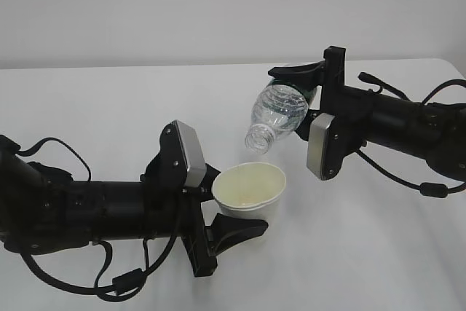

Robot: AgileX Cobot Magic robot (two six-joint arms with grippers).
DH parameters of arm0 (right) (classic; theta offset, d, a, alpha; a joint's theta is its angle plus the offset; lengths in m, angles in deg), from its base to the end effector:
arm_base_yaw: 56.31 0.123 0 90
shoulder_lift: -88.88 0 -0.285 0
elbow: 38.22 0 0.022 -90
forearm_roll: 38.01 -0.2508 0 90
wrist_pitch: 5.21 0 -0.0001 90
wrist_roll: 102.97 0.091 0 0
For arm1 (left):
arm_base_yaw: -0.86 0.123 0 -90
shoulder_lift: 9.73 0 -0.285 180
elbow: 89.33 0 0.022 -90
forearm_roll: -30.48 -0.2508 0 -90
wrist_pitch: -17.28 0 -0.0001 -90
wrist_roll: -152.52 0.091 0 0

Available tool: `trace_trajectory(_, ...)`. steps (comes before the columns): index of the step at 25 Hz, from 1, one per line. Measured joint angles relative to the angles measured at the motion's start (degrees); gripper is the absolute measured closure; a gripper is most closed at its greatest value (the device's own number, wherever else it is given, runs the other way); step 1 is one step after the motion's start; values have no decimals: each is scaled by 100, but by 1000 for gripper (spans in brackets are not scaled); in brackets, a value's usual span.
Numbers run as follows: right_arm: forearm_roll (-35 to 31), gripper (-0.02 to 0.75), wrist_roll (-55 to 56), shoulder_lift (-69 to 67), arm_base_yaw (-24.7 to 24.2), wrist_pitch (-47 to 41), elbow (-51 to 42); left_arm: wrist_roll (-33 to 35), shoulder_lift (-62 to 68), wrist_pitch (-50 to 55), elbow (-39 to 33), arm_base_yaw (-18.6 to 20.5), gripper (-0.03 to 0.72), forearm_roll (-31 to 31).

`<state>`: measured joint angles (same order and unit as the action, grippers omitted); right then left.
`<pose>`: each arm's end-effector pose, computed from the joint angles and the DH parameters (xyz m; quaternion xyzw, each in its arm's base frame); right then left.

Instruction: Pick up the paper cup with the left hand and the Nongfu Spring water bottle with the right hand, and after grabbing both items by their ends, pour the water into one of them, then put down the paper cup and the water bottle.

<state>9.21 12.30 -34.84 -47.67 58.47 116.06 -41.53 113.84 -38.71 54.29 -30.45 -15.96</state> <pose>0.3597 0.1152 0.1486 -0.6804 0.2707 -0.2149 0.6463 0.2540 -0.2184 0.1023 0.4794 0.6595 -0.3305 0.4754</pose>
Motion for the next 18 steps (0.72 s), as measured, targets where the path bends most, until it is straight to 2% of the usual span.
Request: trace_trajectory(18,0,272,-128,0,0,8,0,0,0,241,0,0,230,226)
